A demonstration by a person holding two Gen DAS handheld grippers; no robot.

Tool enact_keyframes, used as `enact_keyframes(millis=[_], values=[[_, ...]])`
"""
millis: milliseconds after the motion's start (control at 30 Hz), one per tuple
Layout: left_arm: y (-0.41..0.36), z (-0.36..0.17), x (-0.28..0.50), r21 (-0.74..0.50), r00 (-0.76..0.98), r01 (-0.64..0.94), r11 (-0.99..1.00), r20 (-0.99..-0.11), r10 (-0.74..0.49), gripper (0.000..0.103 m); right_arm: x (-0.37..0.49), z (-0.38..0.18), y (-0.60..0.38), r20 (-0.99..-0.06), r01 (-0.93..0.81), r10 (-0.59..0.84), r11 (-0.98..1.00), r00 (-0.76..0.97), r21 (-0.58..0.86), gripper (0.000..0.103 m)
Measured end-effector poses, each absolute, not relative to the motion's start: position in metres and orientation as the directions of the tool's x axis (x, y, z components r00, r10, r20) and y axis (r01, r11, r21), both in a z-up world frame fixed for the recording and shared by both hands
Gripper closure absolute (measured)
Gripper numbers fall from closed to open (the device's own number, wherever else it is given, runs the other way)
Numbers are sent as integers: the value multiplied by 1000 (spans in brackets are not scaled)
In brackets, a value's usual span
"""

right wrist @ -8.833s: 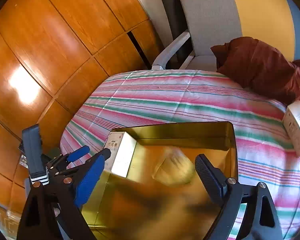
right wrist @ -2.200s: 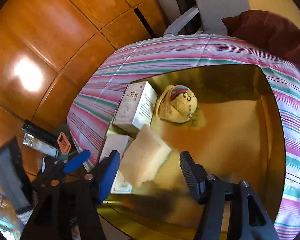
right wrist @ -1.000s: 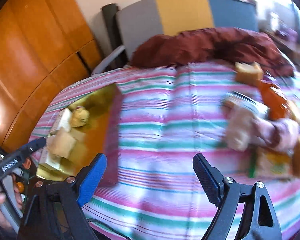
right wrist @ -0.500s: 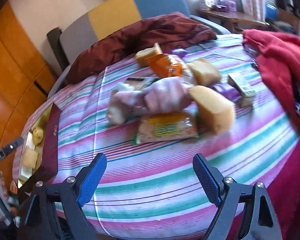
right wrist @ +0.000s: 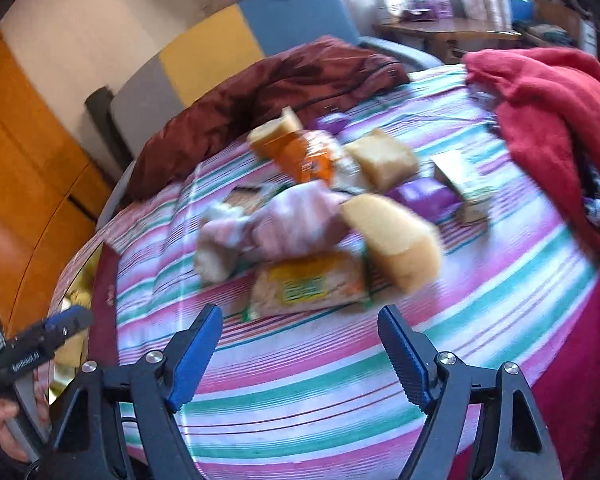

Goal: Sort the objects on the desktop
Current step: 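Move both grippers back toward the socks and sponges, then grasp the beige sock with the left gripper while the right grasps another yellow sponge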

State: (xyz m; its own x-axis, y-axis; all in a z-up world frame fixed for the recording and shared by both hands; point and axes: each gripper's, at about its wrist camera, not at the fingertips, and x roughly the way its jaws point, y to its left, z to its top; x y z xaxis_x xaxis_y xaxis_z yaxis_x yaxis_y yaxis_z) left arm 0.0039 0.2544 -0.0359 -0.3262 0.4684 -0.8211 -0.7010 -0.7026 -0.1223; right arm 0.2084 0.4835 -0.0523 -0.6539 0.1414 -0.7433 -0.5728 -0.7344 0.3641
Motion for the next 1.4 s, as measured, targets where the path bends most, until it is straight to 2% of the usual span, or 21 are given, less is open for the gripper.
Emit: enact_keyframes(millis=[233,433,1100,1300,1400], values=[[289,-49,2,-154,-260,-737,-658,-833,488,47,209,-47,511,-757,-627,247,-733,-605,262,22],[319,-64,-2,-169,-202,-771,-614,-850,487,47,191,-61,525,-786,-621,272,-764,-555,174,31],[405,-95,-31,-271,-18,-852,-448,-839,543,44,179,-79,541,-802,-634,260,-752,-538,182,38],[410,-105,-39,-325,17,-828,-457,-829,558,50,173,-85,543,-809,-629,249,-756,-532,182,52],[405,-104,-35,-320,1,-824,-468,-826,564,51,172,-85,542,-807,-626,253,-760,-533,175,56]])
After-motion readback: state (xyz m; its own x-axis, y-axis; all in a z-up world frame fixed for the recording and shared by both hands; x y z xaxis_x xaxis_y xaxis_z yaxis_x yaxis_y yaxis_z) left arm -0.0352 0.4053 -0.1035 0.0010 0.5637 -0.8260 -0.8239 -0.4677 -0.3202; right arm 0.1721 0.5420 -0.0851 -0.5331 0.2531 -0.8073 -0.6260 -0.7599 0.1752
